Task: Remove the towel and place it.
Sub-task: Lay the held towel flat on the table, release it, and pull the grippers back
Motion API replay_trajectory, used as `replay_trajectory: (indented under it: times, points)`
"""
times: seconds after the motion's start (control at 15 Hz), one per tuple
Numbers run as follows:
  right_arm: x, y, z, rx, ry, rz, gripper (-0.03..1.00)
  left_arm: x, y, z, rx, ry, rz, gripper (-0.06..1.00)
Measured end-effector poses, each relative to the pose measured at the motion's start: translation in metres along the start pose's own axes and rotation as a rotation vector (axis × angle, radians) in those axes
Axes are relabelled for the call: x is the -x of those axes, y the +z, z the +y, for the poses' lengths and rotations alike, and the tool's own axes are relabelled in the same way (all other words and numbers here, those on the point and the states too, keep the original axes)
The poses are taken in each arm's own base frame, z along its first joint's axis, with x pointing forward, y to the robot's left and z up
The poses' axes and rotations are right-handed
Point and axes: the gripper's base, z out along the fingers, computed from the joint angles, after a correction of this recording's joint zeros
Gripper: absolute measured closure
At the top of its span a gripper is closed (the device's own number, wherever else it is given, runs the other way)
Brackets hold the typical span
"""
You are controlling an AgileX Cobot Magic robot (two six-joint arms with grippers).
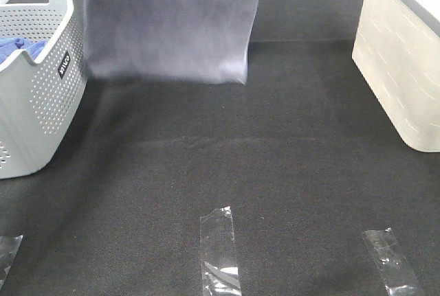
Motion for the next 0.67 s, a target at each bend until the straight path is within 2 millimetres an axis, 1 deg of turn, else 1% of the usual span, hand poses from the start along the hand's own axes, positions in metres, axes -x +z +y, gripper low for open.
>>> replay_trajectory:
  times: [0.07, 0.13, 0.2, 0.27, 0.33, 0.4, 0.53, 0.67]
  points:
    - [0.013, -0.005, -0.010, -0.024, 0.022, -0.041, 0.97, 0.014, 0.004, 0.002, 0.004, 0.016, -0.029, 0.94]
    - [0.020, -0.009, -0.017, -0.037, 0.033, -0.061, 0.97, 0.020, 0.006, 0.003, 0.004, 0.029, -0.027, 0.94]
    - [0.022, -0.011, -0.022, -0.046, 0.043, -0.059, 0.97, 0.020, 0.007, 0.003, 0.003, 0.037, 0.011, 0.94]
    - [0.019, -0.011, -0.024, -0.052, 0.049, -0.024, 0.97, 0.013, 0.006, 0.003, 0.000, 0.041, 0.086, 0.94]
    - [0.013, -0.011, -0.024, -0.055, 0.058, 0.037, 0.97, 0.001, 0.005, 0.002, -0.005, 0.042, 0.191, 0.94]
    - [0.001, -0.010, -0.021, -0.051, 0.061, 0.123, 0.97, -0.015, 0.001, 0.000, -0.012, 0.040, 0.327, 0.94]
    - [-0.030, -0.006, -0.005, -0.013, 0.064, 0.305, 0.97, -0.044, -0.011, -0.005, -0.030, 0.022, 0.615, 0.94]
    - [-0.064, -0.006, 0.017, 0.055, 0.096, 0.479, 0.97, -0.062, -0.027, -0.009, -0.045, -0.030, 0.871, 0.94]
